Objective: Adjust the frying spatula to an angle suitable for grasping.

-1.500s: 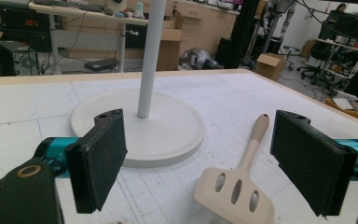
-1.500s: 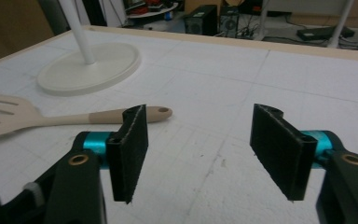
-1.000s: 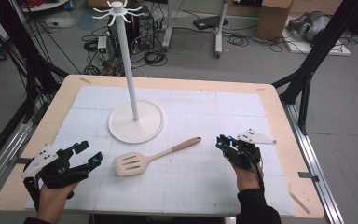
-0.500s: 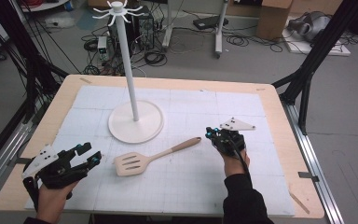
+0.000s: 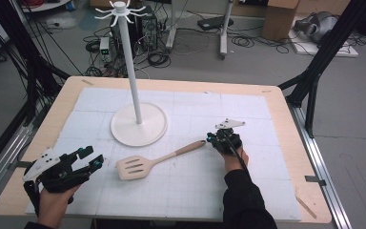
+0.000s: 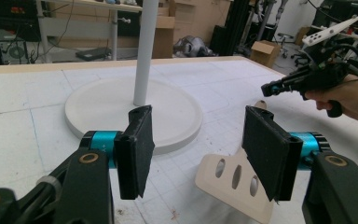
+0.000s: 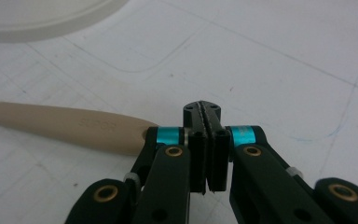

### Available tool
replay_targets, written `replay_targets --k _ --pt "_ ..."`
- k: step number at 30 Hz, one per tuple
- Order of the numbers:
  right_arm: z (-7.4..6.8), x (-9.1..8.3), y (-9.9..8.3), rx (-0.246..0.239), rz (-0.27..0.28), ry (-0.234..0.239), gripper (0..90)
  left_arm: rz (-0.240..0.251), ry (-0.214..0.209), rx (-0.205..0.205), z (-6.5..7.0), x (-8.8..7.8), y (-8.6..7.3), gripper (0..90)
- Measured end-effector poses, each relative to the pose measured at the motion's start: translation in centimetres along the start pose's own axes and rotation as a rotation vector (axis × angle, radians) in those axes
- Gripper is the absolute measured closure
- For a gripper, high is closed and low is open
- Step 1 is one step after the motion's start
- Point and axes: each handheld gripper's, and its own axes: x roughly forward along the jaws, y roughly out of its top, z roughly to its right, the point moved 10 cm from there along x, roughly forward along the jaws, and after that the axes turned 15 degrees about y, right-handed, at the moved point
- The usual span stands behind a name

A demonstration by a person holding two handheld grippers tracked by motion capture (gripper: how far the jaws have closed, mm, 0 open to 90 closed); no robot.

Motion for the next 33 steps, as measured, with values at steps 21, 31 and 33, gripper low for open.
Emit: replay_targets --k 21,31,33 --pt "-1.4 1.5 -0.7 -0.027 -0.054 0.079 89.1 -0.01 0.011 -0.003 -0.4 0.0 -0.1 42.9" --pt "-2.9 1.8 -0.3 -0.018 -0.033 0.107 89.1 -0.009 0.018 -0.011 -0.5 0.0 -0.1 42.8" --pt "-3.0 1.9 -0.3 -0.026 -0.033 0.108 89.1 -0.008 0.018 -0.013 -0.5 0.0 -0.1 42.8"
